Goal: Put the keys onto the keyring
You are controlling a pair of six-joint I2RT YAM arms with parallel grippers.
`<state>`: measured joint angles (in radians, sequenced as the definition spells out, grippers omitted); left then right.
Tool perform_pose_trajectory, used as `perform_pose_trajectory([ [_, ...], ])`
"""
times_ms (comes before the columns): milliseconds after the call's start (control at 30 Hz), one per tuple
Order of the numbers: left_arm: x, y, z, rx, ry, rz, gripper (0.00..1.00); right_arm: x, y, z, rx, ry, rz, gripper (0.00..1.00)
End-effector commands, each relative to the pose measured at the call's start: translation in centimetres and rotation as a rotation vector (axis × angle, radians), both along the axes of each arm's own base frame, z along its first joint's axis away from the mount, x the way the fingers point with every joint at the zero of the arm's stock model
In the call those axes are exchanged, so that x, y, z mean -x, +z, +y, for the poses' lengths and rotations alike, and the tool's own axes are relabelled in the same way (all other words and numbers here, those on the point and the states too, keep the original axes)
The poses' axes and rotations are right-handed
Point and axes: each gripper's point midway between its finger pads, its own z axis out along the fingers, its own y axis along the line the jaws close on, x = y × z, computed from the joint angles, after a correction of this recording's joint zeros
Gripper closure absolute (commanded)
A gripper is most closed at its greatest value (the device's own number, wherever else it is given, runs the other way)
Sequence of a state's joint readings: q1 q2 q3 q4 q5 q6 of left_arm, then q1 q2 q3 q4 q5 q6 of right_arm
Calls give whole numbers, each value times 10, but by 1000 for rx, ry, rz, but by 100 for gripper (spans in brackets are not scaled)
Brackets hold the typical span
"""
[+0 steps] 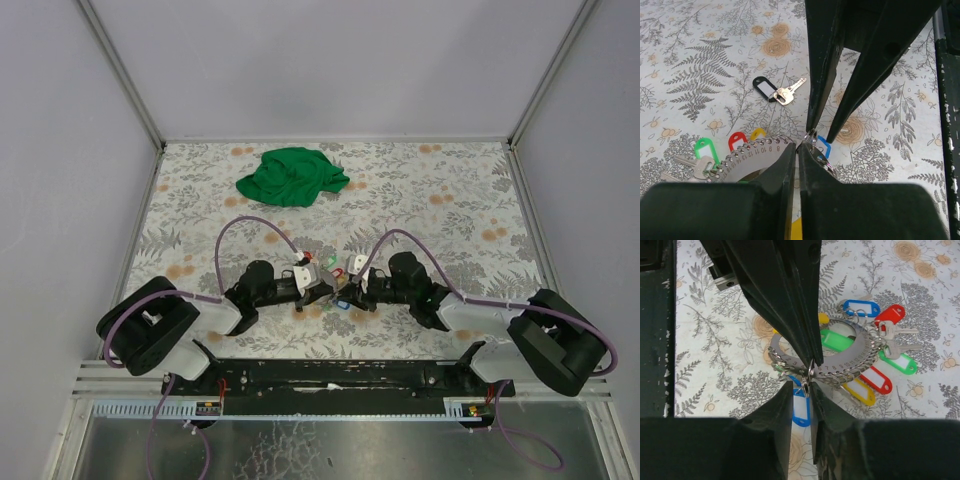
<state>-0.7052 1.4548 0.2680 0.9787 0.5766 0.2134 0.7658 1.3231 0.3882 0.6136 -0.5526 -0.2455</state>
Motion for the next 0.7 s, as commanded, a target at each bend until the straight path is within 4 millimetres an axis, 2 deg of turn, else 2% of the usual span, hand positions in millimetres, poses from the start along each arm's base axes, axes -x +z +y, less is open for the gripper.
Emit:
perform_pose_trajectory([
  [0,-12,30,-1,93,61,-105,100,10,12,3,-48,-9,-14,72],
  [100,-12,30,-1,89,56,-112,100,-7,15,-9,-20,-135,-46,69],
  [167,-10,30,0,85,52,-118,100,-19,28,-16,-55,-209,-117,67],
  [300,-8,29,-1,82,41,-122,100,-14,49,-13,-150,-169,-202,66],
  [433,-6,29,-2,81,28,-121,100,-20,48,-5,-139,-162,-193,66],
  [667,-8,29,-3,83,50,-95,100,-28,53,-1,-225,-193,-249,64],
])
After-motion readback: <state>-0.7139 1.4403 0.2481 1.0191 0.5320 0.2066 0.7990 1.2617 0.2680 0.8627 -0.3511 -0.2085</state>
